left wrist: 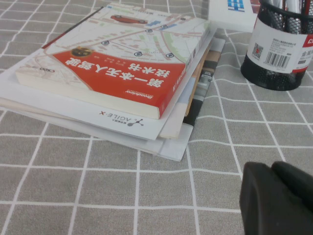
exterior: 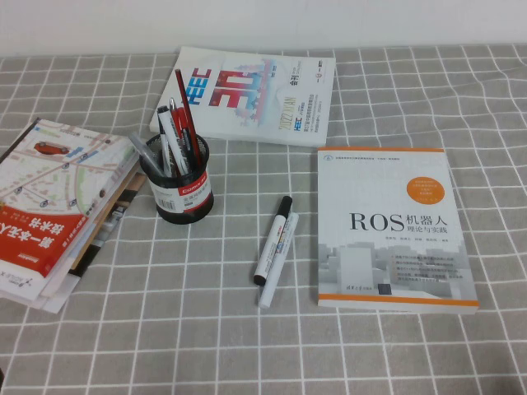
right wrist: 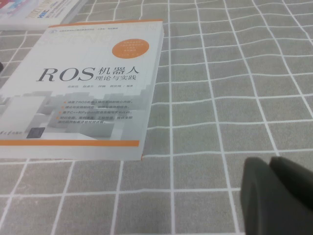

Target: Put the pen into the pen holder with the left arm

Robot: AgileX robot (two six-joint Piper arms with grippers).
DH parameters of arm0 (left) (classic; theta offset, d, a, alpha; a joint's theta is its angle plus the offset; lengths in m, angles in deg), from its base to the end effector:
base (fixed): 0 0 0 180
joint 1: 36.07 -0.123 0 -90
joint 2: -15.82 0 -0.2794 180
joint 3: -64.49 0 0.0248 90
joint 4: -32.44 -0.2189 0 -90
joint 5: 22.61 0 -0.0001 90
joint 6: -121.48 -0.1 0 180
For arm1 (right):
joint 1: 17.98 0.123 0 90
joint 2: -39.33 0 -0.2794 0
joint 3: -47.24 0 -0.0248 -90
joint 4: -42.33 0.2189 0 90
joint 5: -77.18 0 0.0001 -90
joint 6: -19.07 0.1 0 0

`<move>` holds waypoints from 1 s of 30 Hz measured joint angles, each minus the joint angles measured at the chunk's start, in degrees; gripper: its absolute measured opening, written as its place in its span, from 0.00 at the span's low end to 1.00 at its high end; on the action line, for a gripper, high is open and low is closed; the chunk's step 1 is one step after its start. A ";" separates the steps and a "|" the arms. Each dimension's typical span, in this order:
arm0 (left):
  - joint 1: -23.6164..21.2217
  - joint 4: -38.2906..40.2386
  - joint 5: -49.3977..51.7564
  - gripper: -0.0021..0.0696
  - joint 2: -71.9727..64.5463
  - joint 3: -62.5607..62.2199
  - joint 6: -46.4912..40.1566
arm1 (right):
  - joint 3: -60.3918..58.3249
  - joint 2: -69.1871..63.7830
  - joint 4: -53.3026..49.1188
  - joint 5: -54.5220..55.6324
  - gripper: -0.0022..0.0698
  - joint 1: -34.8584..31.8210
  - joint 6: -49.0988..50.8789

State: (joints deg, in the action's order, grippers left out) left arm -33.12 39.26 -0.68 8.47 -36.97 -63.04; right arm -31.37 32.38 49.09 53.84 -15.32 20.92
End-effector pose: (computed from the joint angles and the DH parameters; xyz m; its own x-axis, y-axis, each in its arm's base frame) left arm 0.0343 -0.0062 0.1687 -0.3061 -0.0158 -0.9519 0.0840 0.9955 -0.0436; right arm 0.0333 0.0062 0.1663 -0.3307 0.1249 -0.9354 -0.0445 0.9880 0.1476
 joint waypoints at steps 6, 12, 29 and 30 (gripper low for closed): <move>0.00 0.00 0.00 0.03 0.00 0.00 0.00 | 0.00 0.00 0.00 0.00 0.01 0.00 0.00; 0.00 0.00 0.00 0.03 0.00 0.00 0.00 | 0.00 0.00 0.00 0.00 0.01 0.00 0.00; 0.00 3.77 -2.93 0.03 0.00 0.00 0.22 | 0.00 0.00 0.00 0.00 0.01 0.00 0.00; 0.00 4.29 -3.59 0.03 0.00 0.00 0.22 | 0.00 0.00 0.00 0.00 0.01 0.00 0.00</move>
State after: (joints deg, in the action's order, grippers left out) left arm -33.12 43.55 -4.26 8.47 -36.97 -62.82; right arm -31.37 32.38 49.09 53.84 -15.32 20.92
